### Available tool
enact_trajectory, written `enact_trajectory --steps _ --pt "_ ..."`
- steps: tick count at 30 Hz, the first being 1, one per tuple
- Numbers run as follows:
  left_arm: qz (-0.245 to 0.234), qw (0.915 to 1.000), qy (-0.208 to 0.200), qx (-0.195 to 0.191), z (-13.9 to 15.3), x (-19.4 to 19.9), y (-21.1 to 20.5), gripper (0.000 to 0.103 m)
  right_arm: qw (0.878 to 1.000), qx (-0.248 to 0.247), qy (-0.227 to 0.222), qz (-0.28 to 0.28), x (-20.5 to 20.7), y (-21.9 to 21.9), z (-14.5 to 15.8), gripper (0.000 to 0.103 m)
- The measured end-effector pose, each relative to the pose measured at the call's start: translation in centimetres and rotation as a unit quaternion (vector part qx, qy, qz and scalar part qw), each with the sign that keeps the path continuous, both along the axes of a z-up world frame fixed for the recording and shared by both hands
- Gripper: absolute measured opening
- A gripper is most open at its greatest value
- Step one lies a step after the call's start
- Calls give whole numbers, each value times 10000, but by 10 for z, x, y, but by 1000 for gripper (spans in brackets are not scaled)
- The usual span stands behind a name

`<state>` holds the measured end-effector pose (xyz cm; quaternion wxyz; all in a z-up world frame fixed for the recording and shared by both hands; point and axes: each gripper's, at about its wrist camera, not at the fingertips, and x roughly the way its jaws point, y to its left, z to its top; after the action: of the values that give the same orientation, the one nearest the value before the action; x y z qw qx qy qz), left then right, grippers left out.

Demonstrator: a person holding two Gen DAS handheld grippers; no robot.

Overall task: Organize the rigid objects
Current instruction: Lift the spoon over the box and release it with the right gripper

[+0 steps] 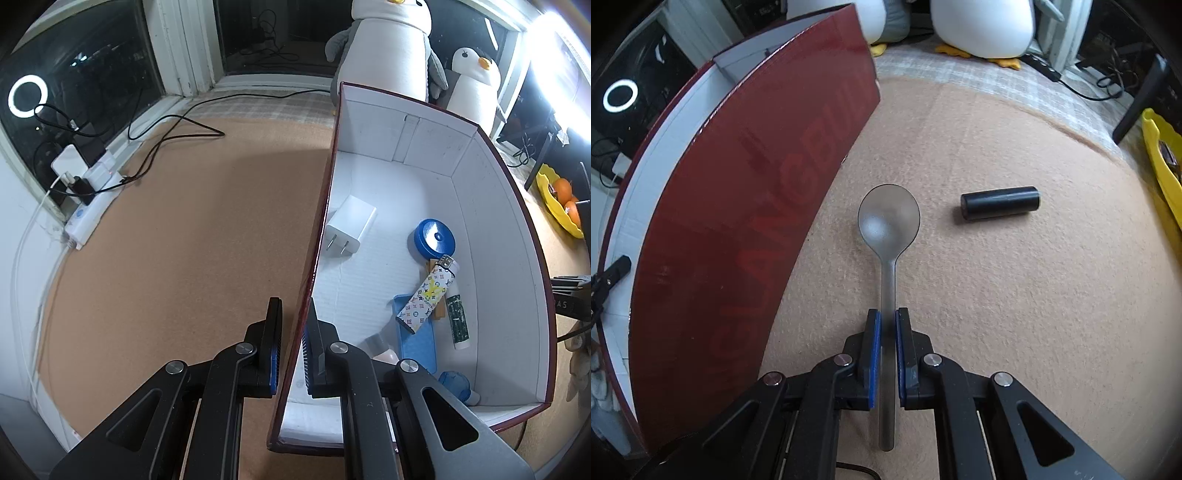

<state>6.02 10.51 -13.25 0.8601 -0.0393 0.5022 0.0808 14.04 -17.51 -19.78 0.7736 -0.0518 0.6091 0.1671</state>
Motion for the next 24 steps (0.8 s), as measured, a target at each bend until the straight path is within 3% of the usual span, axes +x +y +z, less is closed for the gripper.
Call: enact_trajectory --steps 13,24 --pt "-15 10000 -33 -29 0 -2 -2 9 9966 278 -732 -238 -10 -2 64 7" --pt "-46 9998 -125 -160 1 -6 2 9 9888 646 -1341 53 -22 44 127 7"
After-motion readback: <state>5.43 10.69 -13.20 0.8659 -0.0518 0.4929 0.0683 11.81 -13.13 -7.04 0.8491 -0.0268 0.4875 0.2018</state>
